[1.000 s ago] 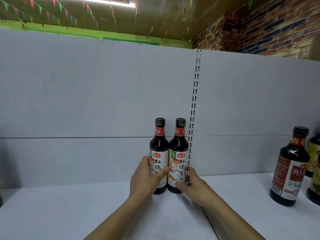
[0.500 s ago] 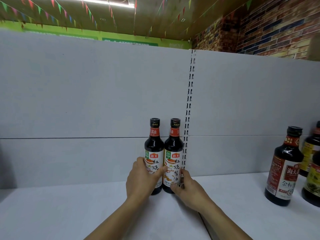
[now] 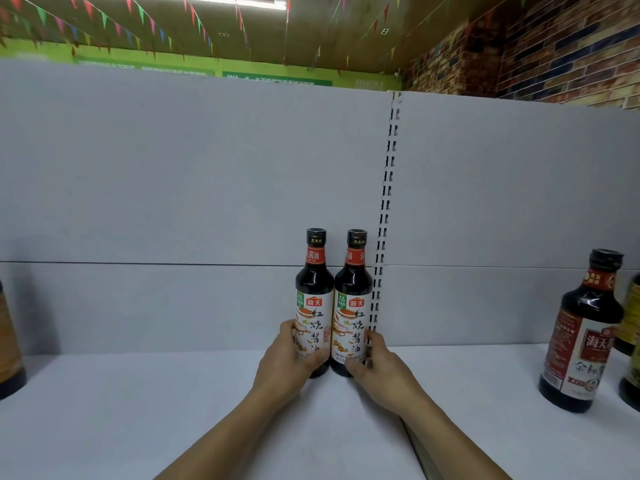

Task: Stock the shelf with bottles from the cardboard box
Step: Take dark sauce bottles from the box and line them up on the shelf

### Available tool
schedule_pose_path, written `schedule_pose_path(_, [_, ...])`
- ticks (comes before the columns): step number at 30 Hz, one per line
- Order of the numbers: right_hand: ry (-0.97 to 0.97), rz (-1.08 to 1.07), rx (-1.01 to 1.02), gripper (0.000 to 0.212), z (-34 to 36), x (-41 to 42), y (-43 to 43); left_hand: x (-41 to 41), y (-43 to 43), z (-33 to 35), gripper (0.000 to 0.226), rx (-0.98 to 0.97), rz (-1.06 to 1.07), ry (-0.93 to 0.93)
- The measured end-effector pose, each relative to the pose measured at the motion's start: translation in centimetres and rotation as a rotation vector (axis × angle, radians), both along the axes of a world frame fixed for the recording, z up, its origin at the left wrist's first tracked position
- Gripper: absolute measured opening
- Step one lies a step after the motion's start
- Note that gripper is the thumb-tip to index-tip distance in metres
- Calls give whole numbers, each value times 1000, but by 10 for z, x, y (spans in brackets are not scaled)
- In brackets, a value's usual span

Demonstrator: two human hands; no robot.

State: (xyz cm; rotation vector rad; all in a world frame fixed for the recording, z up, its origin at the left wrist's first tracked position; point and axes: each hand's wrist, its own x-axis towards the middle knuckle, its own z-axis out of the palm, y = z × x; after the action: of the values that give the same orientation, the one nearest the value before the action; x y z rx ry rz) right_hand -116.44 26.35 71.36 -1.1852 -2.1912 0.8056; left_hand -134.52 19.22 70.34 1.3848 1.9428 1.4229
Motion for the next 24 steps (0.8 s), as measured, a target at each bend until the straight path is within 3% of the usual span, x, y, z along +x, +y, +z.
schedule_pose_path(12, [-44,-14,-12,69,-3,-1,-3,-1,-4,-7,71,-69,11,87])
schedule_pose_path(17, [-94,-100,6,50,-2,-4,-5,4,-10,-3,82,-64,-31,4])
schedule_pose_path(24, [-108,-184,122,51,10,-5,-21,21,-31,15,89,-10,13,18])
